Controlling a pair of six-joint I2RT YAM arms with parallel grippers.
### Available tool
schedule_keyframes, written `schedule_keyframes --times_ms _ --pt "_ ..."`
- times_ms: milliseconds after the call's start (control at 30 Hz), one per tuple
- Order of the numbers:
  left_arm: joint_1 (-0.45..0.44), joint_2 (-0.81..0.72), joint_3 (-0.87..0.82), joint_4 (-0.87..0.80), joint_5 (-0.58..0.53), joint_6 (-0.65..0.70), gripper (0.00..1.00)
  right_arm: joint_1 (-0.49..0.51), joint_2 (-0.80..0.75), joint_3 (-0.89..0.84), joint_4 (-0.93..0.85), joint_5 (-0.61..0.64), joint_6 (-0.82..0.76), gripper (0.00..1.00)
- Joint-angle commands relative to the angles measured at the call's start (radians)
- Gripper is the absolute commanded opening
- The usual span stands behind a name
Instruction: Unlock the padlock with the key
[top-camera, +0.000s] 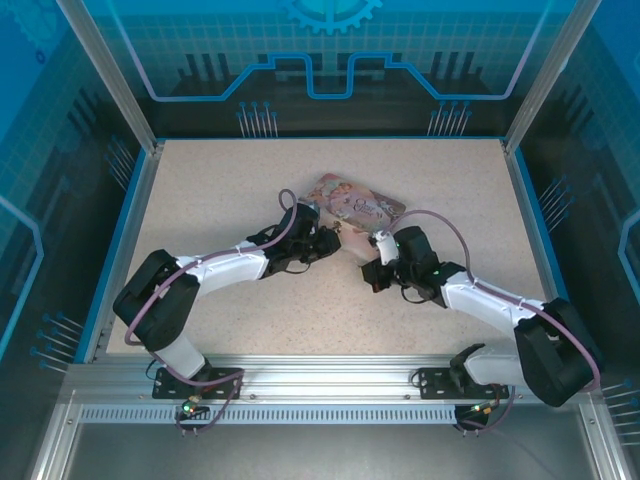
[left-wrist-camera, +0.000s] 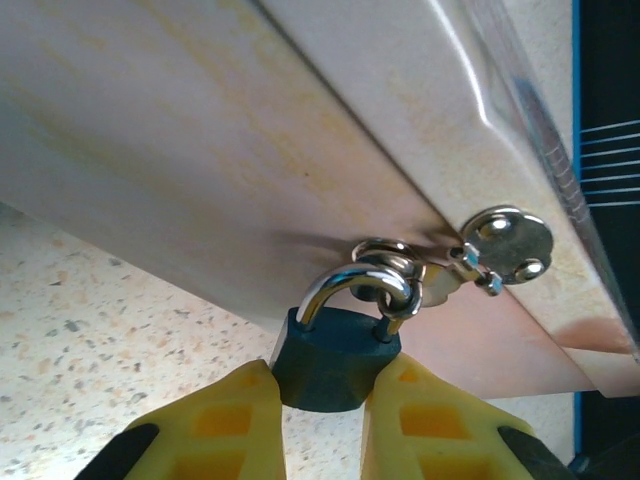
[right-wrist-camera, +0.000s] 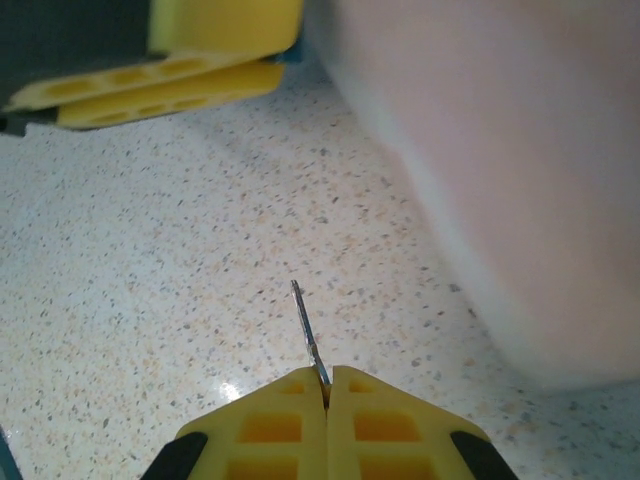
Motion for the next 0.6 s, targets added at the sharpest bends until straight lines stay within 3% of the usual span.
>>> schedule_keyframes --times_ms 0,567 --pt "-0.011 -0.033 -0.01 0.108 0.037 -0.066 0.1 0.045 -0.015 0.006 -0.001 0.032 -0.029 0.0" --pt "-0.022 -0.021 -0.035 0.162 0.055 -0.116 0.08 0.045 0.091 0.118 0.024 0.089 -0.025 0.0"
